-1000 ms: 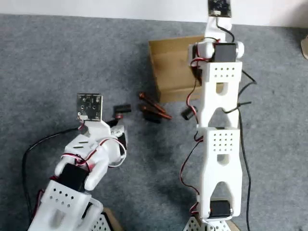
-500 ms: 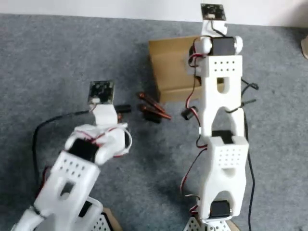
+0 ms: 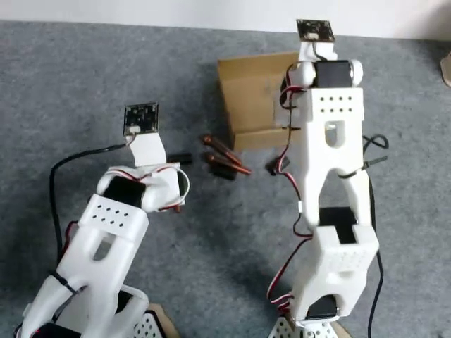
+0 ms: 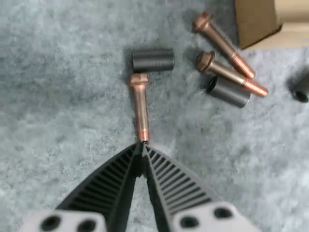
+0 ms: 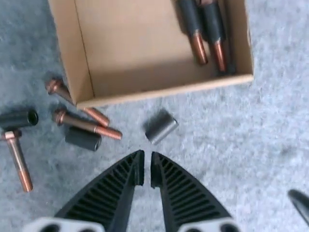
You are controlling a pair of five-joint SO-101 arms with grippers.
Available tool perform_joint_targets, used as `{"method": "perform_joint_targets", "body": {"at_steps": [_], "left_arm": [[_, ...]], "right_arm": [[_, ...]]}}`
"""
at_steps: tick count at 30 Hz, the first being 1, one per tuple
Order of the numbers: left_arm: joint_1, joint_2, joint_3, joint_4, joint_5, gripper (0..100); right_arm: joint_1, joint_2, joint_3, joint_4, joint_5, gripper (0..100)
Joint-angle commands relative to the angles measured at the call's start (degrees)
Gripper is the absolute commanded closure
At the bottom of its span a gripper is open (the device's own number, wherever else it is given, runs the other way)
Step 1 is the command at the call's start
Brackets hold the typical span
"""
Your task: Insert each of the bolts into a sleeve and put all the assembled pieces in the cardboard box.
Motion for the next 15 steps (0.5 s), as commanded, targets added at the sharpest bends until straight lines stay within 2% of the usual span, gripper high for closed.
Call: {"method": "perform_joint_targets", "body": {"at_steps": [1, 10, 15], "left_arm": [[-1.8, 0.0, -3.7, 0.6, 0.4, 99], [-2.4, 0.0, -2.9, 0.6, 0.7, 99], [-2.3, 0.0, -0.1, 0.4, 0.6, 97]], "right_arm": [[0.2, -7.3, 3.0, 0.8, 0.8, 96.8], [-0.1, -19.8, 19.4, 0.3, 2.6, 96.4], [-1.1, -27.0, 30.0, -4.5, 2.7, 93.7]]}}
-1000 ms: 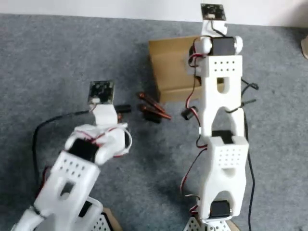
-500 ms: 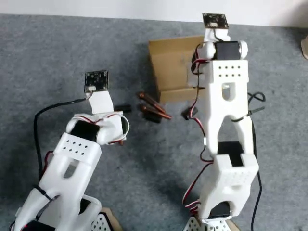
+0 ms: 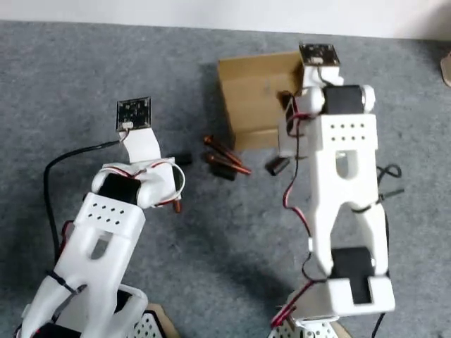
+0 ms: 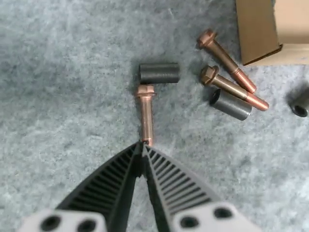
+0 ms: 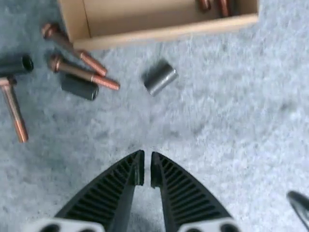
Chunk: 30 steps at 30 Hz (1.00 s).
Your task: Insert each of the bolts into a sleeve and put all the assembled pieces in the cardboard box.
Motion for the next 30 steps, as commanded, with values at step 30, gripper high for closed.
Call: {"method": "perform_joint_targets", "body": {"at_steps": [30], "left_arm": [[-1.4, 21.5, -8.1, 0.5, -0.9, 87]], "right_arm": [[-5.7, -47.7, 47.8, -10.0, 3.5, 86.4]]}}
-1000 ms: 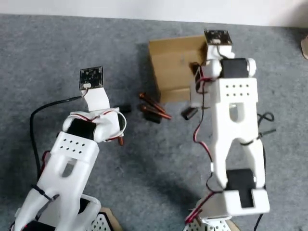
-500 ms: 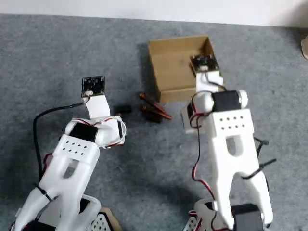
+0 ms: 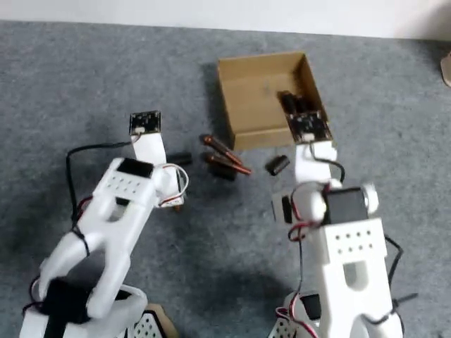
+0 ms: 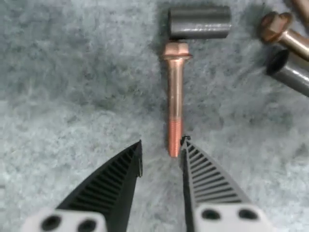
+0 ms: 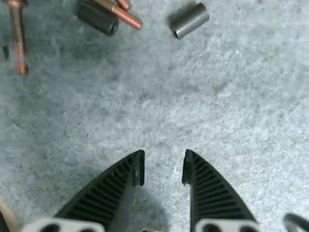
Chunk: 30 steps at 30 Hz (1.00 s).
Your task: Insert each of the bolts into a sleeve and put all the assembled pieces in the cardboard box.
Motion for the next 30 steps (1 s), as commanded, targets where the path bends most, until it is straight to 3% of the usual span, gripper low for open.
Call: {"method": "perform_joint_targets", "body": {"at_steps": [1, 24, 30], "left_arm": [[-0.1, 1.9, -4.8, 0.4, -0.4, 87], [-0.5, 21.1, -19.7, 0.2, 1.3, 87], [-2.9, 26.9, -25.3, 0.2, 1.1, 87]], "right_arm": [[-0.3, -5.2, 2.3, -0.8, 0.7, 86.4], [-0.3, -20.2, 13.1, -0.8, 0.9, 86.4], [0.0, -24.8, 17.1, -0.8, 4.8, 86.4]]}}
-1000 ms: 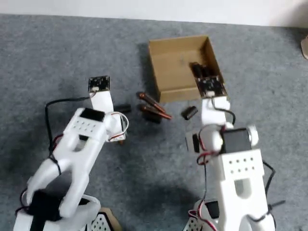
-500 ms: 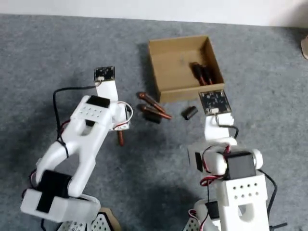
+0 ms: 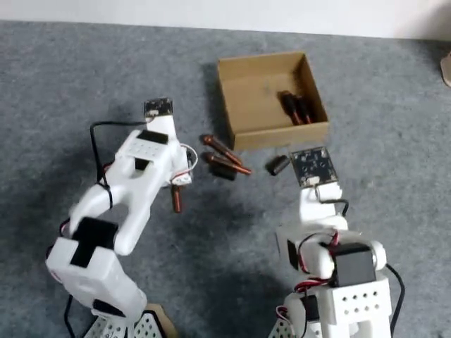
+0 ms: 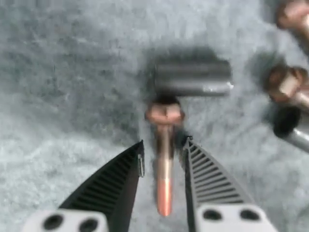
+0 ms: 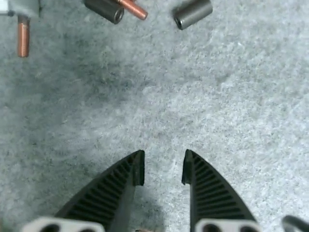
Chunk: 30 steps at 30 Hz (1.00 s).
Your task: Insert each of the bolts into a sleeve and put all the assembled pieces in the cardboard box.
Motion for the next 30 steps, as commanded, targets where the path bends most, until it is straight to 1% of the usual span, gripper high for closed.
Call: {"method": "perform_joint_targets", "body": {"at_steps": [1, 9, 19, 23, 25, 27, 28, 30], "left_arm": [[-1.8, 1.5, -5.2, 0.2, 0.4, 87], [-1.7, 6.0, -8.6, 0.2, 0.4, 87], [-1.5, 6.4, -8.5, 0.5, 0.4, 87], [-0.3, 6.4, -8.0, 0.6, 0.8, 87], [-0.4, 6.5, -7.3, 0.6, 0.8, 91], [-1.4, 6.1, -5.9, 0.6, 0.4, 99], [-2.1, 6.1, -5.6, 0.6, 0.4, 100], [-3.1, 6.4, -5.1, 0.3, 0.4, 98]], "right_arm": [[0.0, -3.1, 1.1, -0.8, 1.5, 86.4], [0.0, -8.9, 6.5, -0.8, 1.6, 86.4], [0.0, -10.7, 7.0, -0.8, 1.6, 86.4], [0.1, -10.7, 7.0, -0.8, 1.3, 86.4], [0.1, -10.7, 7.0, -0.8, 1.3, 86.4], [0.1, -10.7, 7.0, -0.8, 1.3, 86.4], [0.1, -10.7, 7.0, -0.8, 1.3, 86.4], [0.1, -10.7, 7.0, -0.8, 1.2, 86.4]]}}
